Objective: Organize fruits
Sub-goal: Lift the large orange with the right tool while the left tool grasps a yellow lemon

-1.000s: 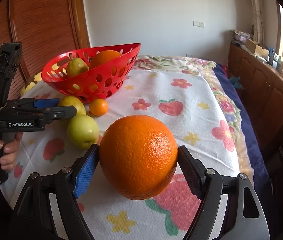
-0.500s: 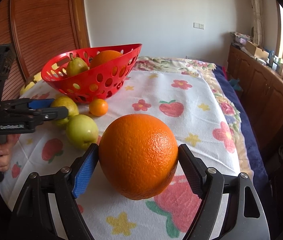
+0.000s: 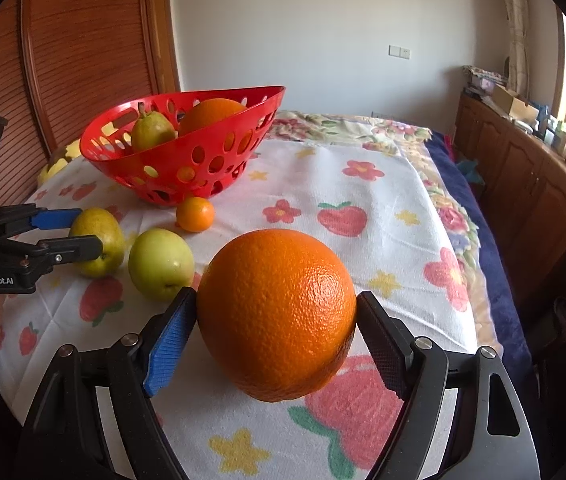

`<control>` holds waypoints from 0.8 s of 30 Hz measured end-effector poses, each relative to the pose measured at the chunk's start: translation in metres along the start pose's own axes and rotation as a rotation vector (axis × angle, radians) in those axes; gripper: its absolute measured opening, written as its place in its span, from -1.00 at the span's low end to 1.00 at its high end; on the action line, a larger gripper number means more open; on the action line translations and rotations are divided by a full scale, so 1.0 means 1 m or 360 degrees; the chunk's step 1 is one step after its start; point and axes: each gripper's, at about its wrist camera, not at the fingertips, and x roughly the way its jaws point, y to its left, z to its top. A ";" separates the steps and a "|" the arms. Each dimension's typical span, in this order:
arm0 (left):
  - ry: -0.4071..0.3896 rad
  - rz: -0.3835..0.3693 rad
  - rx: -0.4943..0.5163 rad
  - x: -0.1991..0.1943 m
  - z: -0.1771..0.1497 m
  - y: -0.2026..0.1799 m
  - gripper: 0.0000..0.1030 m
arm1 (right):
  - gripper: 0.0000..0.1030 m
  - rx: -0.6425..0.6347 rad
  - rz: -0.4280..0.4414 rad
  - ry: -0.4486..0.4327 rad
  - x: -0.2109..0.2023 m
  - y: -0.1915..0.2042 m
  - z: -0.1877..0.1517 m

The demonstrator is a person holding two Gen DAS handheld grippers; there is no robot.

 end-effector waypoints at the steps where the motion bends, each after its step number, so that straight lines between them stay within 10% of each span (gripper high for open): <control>1: -0.0001 0.0002 0.0001 0.000 0.000 0.000 0.37 | 0.60 0.0000 0.0003 0.0003 0.000 0.000 0.000; 24: -0.0093 0.0002 0.0005 -0.030 -0.013 0.008 0.32 | 0.57 0.0070 -0.0042 0.0000 -0.004 0.001 -0.003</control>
